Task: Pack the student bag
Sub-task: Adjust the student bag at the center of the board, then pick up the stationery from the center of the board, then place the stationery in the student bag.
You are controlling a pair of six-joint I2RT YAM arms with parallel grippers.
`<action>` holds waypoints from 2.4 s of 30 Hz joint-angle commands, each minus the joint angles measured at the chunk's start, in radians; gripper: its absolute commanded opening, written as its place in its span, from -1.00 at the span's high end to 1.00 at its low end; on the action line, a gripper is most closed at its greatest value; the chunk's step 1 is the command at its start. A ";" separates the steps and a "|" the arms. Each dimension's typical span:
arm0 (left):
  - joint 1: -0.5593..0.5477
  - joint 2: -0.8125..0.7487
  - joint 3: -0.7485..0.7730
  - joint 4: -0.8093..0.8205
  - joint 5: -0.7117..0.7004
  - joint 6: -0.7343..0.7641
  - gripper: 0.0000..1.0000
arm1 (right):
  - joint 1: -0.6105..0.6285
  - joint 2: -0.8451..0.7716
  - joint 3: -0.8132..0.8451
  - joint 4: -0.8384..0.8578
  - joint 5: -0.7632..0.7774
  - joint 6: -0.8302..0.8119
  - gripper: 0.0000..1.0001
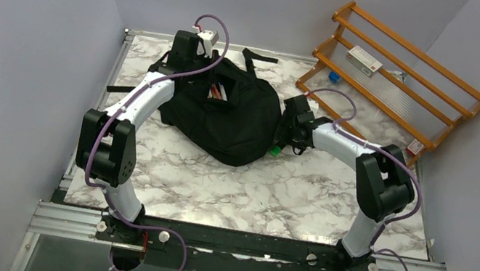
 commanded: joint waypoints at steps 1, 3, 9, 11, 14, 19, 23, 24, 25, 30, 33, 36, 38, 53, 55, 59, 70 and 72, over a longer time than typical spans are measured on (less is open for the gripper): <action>0.002 -0.007 -0.009 0.044 0.020 -0.002 1.00 | 0.024 0.045 0.043 -0.049 0.104 -0.009 -0.26; 0.002 -0.007 -0.011 0.044 0.020 -0.002 1.00 | 0.028 0.064 0.050 -0.065 0.132 -0.026 -0.22; 0.002 -0.009 -0.014 0.044 0.024 -0.001 1.00 | 0.029 0.095 0.045 -0.071 0.169 -0.086 -0.10; 0.001 -0.008 -0.013 0.044 0.024 -0.001 1.00 | 0.029 0.095 0.042 -0.070 0.165 -0.096 -0.01; 0.002 -0.007 -0.011 0.043 0.028 -0.003 1.00 | 0.029 0.072 0.018 -0.045 0.147 -0.109 0.21; 0.001 -0.003 -0.009 0.044 0.043 -0.010 1.00 | 0.026 0.029 -0.032 0.018 0.052 -0.144 0.41; 0.002 -0.005 -0.014 0.044 0.049 -0.008 1.00 | 0.025 -0.015 -0.045 0.023 0.068 -0.146 0.59; 0.002 -0.007 -0.017 0.044 0.050 -0.007 1.00 | 0.024 -0.036 -0.050 0.032 0.082 -0.152 0.63; 0.002 -0.009 -0.019 0.044 0.051 -0.007 1.00 | 0.024 -0.059 -0.054 0.040 0.101 -0.164 0.65; 0.002 -0.013 -0.032 0.044 0.066 -0.014 1.00 | 0.024 -0.175 -0.040 0.070 0.206 -0.247 0.81; 0.002 -0.015 -0.039 0.044 0.084 -0.015 1.00 | 0.025 -0.239 -0.020 0.095 0.227 -0.306 0.86; -0.007 -0.013 -0.040 0.044 0.109 -0.010 1.00 | 0.024 -0.303 -0.010 0.166 0.135 -0.344 0.90; -0.025 -0.014 -0.038 0.042 0.111 -0.001 1.00 | 0.024 -0.331 -0.011 0.235 -0.027 -0.366 0.90; -0.227 0.053 0.071 0.027 0.098 -0.012 1.00 | 0.022 -0.355 -0.004 0.180 -0.120 -0.230 0.99; -0.227 0.044 0.055 0.027 0.075 -0.012 1.00 | 0.020 -0.351 0.000 0.168 -0.180 -0.247 0.99; -0.228 0.008 -0.013 0.024 0.014 -0.012 1.00 | 0.020 -0.309 0.063 0.100 -0.282 -0.266 0.99; -0.230 -0.136 -0.250 0.081 -0.082 -0.105 1.00 | 0.002 -0.098 0.284 -0.075 -0.596 -0.233 0.99; -0.230 -0.154 -0.271 0.095 -0.089 -0.122 1.00 | 0.002 -0.066 0.308 -0.093 -0.639 -0.233 0.99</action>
